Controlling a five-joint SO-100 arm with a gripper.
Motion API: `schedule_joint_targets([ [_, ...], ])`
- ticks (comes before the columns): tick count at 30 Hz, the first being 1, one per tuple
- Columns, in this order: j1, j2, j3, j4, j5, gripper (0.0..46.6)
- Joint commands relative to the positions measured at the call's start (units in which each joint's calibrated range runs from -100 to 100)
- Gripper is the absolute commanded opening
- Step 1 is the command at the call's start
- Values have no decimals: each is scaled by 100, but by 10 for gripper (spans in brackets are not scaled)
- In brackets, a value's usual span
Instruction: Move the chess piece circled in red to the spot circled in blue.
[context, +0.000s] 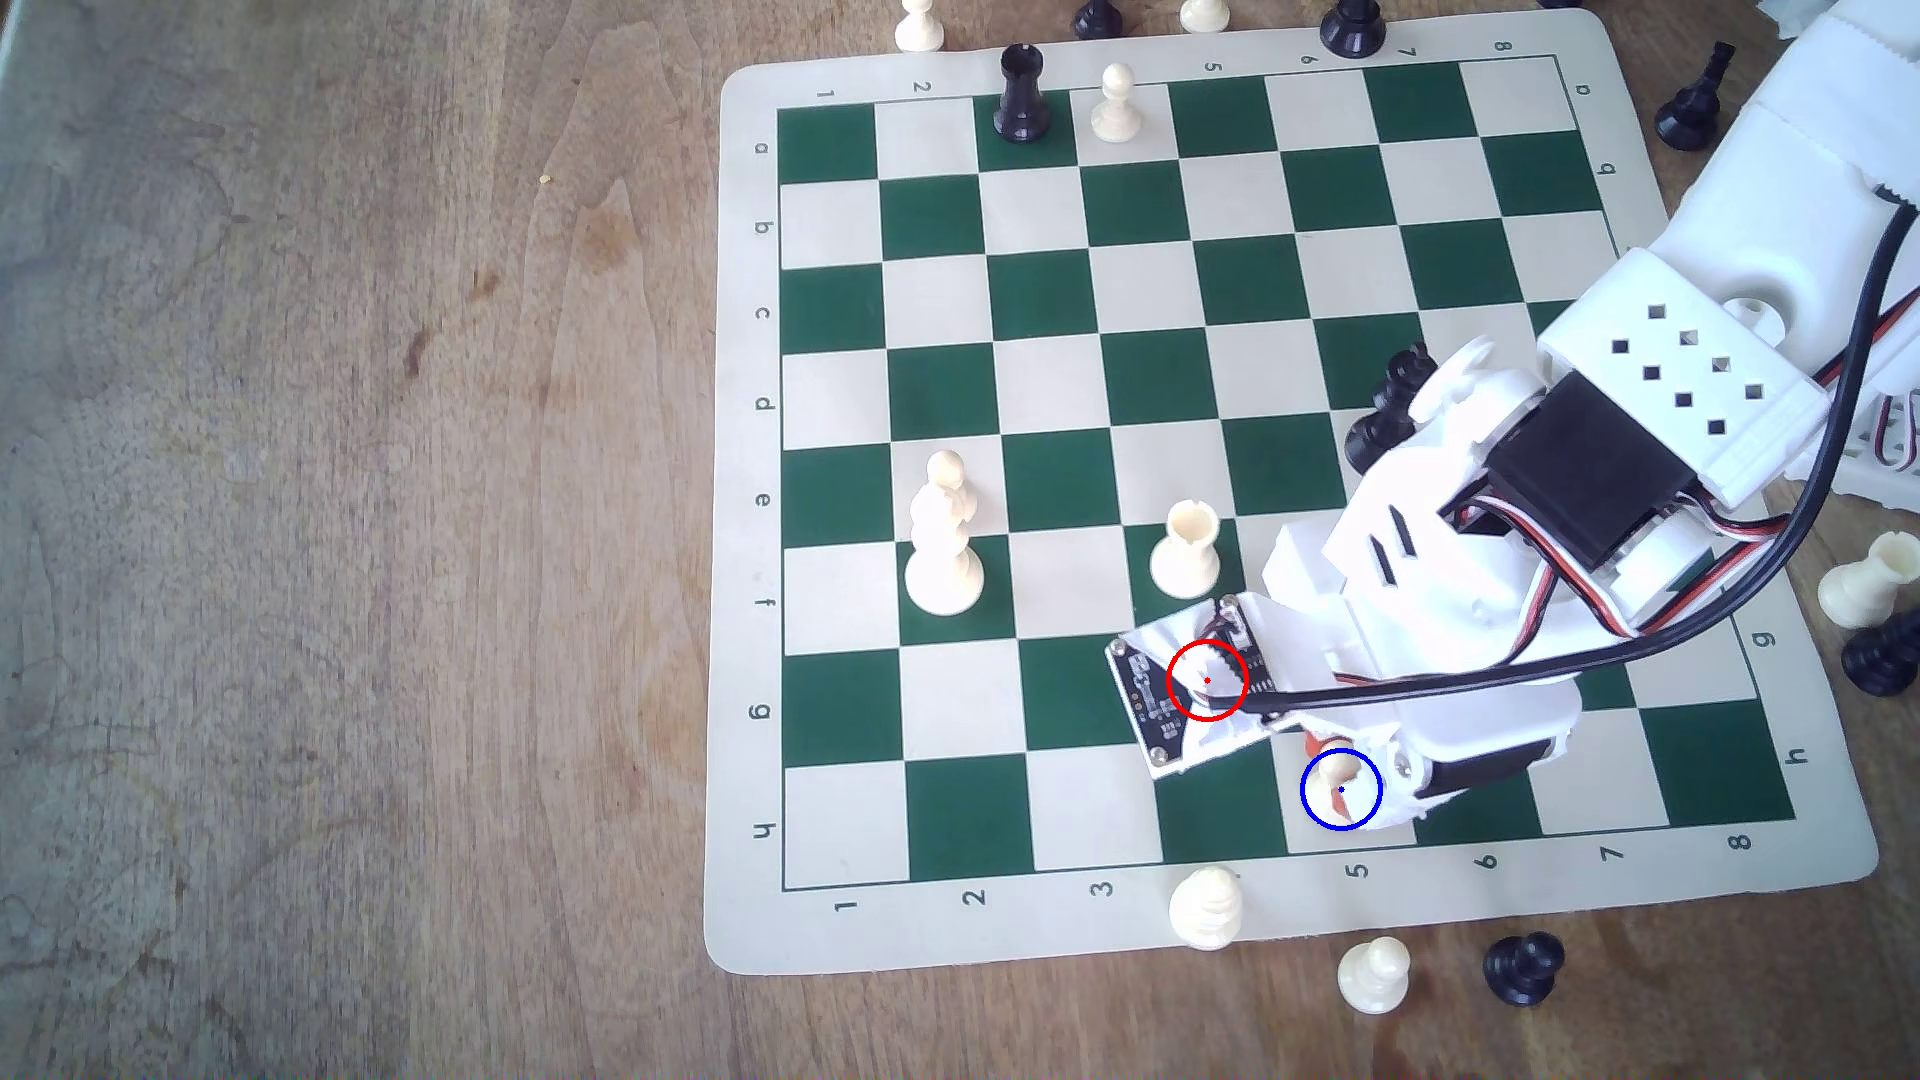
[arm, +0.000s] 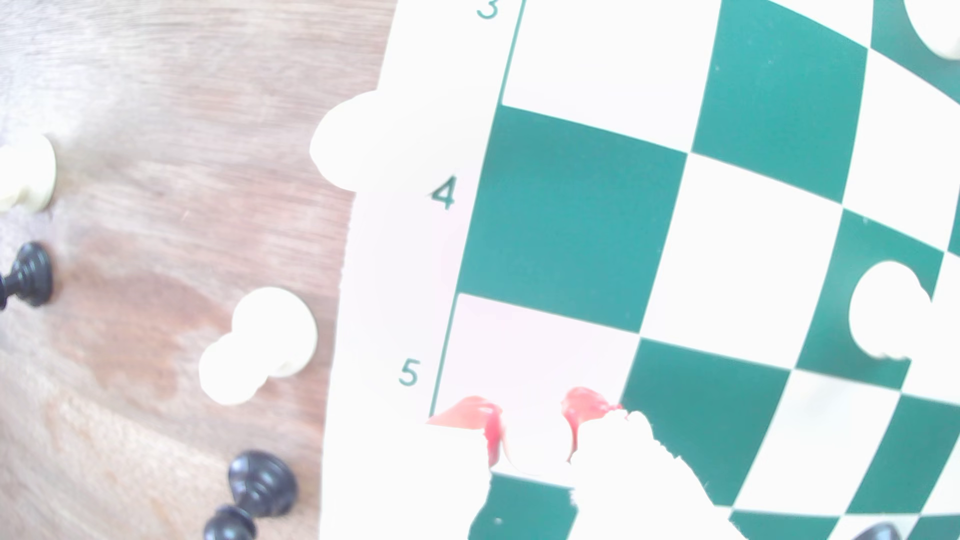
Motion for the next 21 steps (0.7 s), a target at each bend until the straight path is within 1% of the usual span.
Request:
schedule_joint_targets([
  [1,33,-174,-81,-20,34,50],
  [2,33,-199,-72,-20,34,86],
  [4,33,-224,-44,-37,20,117],
  [6,33,-275,-17,-45,10,138],
  [13,18,-411,46,-4,34,172],
  [18,2,-683,164,45,44,171],
  [21,-45,-1201,336,152,93,180],
])
